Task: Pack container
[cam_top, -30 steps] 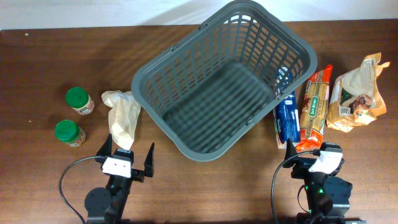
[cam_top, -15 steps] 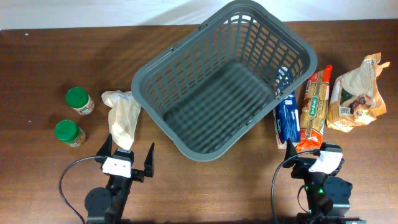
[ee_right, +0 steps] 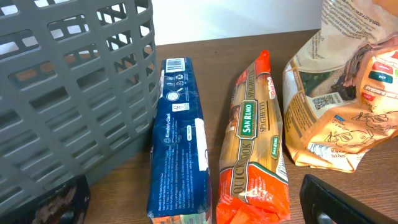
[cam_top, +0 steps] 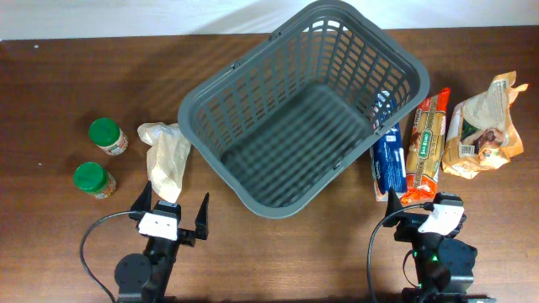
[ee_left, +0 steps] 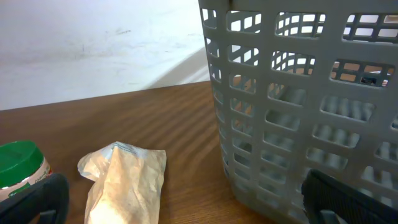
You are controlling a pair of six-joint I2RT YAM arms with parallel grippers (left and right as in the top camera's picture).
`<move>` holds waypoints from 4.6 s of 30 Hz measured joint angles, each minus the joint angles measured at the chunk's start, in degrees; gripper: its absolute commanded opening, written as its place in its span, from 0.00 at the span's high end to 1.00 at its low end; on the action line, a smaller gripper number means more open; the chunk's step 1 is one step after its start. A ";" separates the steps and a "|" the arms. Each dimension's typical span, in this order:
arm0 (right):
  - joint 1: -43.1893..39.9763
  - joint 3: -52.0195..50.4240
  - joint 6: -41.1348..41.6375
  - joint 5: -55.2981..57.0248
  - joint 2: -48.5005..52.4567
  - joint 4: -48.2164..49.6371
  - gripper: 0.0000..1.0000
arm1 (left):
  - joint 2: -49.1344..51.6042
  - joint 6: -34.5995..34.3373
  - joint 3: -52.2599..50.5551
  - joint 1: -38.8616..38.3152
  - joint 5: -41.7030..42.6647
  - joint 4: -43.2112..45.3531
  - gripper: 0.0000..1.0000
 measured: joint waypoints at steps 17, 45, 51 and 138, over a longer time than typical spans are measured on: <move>0.02 4.33 0.02 -10.29 0.33 -8.48 0.01 | 0.24 -12.98 3.78 0.00 12.46 -7.80 0.01; 0.13 107.12 -8.09 -20.15 67.17 -65.88 0.66 | 75.58 -4.39 107.03 -0.11 9.81 -81.18 0.98; 0.17 107.21 -3.43 -18.67 70.58 -66.10 0.96 | 75.52 -2.47 107.27 -6.03 11.82 -84.74 0.98; 1.90 107.27 1.73 -17.66 100.02 -56.48 0.96 | 95.14 -12.20 97.98 -33.44 -21.68 -76.56 0.98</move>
